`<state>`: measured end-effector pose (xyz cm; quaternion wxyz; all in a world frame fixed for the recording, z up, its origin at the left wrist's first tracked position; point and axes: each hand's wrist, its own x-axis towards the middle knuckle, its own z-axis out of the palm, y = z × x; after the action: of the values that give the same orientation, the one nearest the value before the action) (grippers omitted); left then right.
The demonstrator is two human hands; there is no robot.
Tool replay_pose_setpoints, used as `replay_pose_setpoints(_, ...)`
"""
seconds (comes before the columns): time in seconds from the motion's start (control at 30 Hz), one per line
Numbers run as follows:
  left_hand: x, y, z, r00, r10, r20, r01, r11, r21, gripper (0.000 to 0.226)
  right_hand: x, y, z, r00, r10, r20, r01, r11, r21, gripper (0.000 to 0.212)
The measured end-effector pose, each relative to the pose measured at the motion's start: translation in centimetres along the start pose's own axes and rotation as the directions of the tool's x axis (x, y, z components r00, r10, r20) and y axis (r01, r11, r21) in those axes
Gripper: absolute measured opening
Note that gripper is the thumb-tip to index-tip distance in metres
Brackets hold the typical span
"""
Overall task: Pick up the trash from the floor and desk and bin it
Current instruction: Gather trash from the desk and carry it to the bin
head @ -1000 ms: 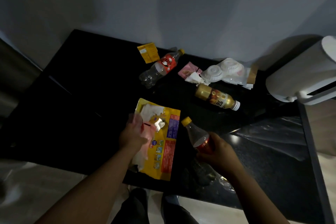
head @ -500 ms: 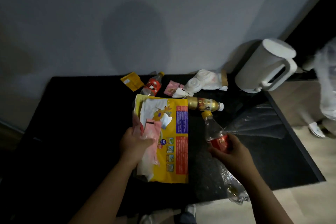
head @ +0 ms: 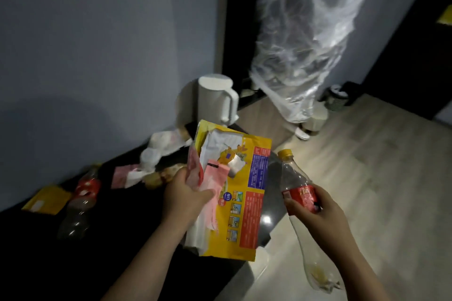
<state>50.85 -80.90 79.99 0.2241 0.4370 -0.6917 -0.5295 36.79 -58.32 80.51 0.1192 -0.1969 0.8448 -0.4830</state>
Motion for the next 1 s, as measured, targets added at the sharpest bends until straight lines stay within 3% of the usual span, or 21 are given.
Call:
replay_pose_setpoints(0.17, -0.2, 5.4, 9.9, 0.978, 0.108, 0.177, -0.116, 0.992, 0.039, 0.054, 1.6, 3.8, -8.5, 0.981, 0.082, -0.176, -0.079, 0.997, 0.024, 0.045)
replay_pose_setpoints(0.43, -2.2, 13.7, 27.0, 0.909, 0.242, 0.339, -0.276, 0.960, 0.056, 0.051, 6.5, 11.3, -23.3, 0.895, 0.261, -0.361, -0.214, 0.963, 0.165, 0.066)
replay_pose_setpoints(0.57, -2.9, 16.1, 34.3, 0.884, 0.245, 0.397, -0.285, 0.957, 0.045, 0.054, 8.6, 14.2, -29.6, 0.868, 0.286, -0.405, -0.235, 0.957, 0.170, 0.077)
replay_pose_setpoints(0.73, -1.9, 17.7, 41.7, 0.854, 0.218, 0.472, -0.284, 0.956, 0.072, 0.053, 11.6, 17.6, -34.0, 0.844, 0.349, -0.407, -0.284, 0.935, 0.212, 0.067)
replay_pose_setpoints(0.87, 0.8, 19.0, 47.9, 0.826, 0.195, 0.529, -0.271, 0.960, 0.069, 0.065, 15.5, 20.4, -36.6, 0.831, 0.405, -0.382, -0.334, 0.912, 0.240, 0.065)
replay_pose_setpoints(1.0, 5.1, 20.9, 54.0, 0.829, 0.205, 0.521, -0.291, 0.953, 0.087, 0.056, 21.4, 22.4, -39.0, 0.800, 0.460, -0.385, -0.374, 0.885, 0.278, 0.066)
